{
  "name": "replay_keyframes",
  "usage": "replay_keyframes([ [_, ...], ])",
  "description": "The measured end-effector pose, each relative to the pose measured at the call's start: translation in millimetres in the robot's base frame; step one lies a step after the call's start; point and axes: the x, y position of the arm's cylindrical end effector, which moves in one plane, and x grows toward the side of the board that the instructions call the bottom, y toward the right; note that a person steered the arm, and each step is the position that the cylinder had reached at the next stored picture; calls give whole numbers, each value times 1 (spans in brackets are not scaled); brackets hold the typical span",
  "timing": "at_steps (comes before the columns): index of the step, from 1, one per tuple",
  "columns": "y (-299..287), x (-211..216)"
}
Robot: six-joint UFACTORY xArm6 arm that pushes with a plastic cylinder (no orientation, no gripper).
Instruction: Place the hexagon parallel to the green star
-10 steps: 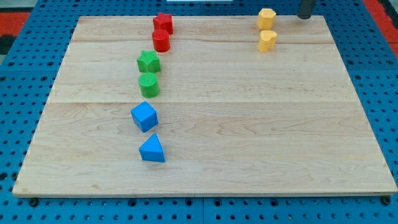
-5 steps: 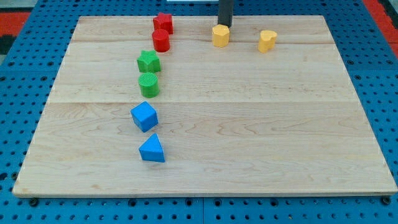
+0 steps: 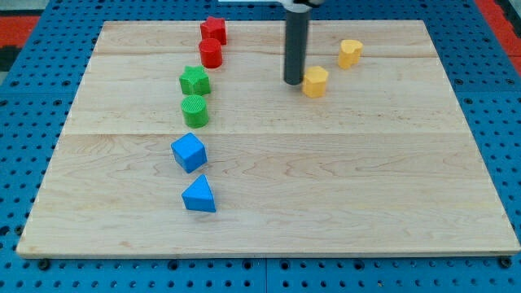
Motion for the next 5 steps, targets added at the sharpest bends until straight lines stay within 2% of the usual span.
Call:
replay_keyframes([
  [2,12,11],
  [4,56,11],
  [5,-1,-30],
])
